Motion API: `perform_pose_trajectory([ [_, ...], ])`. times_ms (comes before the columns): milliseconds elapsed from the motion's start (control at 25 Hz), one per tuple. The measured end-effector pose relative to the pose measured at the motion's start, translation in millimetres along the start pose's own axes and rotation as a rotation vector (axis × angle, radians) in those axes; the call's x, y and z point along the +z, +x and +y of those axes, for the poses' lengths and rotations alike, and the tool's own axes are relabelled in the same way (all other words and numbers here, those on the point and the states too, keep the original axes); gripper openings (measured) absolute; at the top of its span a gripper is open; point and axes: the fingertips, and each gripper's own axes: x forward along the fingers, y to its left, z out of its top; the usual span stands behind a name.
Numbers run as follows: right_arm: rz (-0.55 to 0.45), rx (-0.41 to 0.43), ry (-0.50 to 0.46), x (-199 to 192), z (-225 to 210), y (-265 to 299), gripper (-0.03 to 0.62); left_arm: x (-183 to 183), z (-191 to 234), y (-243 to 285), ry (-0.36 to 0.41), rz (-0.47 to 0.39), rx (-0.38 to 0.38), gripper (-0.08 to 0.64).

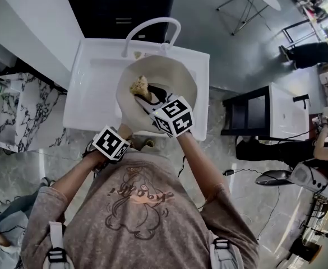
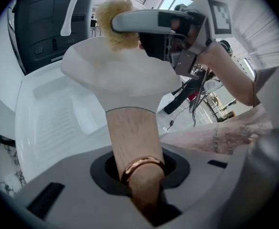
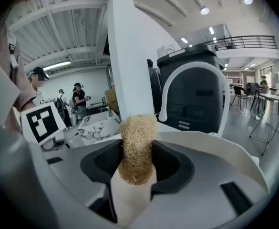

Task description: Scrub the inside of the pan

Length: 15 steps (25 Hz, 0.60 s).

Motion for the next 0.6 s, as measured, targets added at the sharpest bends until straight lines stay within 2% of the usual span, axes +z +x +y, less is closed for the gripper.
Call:
perform_pose_trajectory([
  [320, 0.354, 0.020, -0.142, -69.2, -14.2, 30.3, 0.209, 9.8, -24.2, 12.4, 0.034, 0.034, -0.035, 0.103],
  [480, 0.410, 0.043, -0.165, -89.2, -18.0, 35.7, 0.209, 13.8, -34.2, 19.6, 0.056, 0.042, -0.037, 0.104],
  [600, 0.431, 0.037, -0.195, -96.9, -21.5, 37.3, 0.213, 16.8, -42.5, 23.4, 0.035, 0.041, -0.071, 0.103],
])
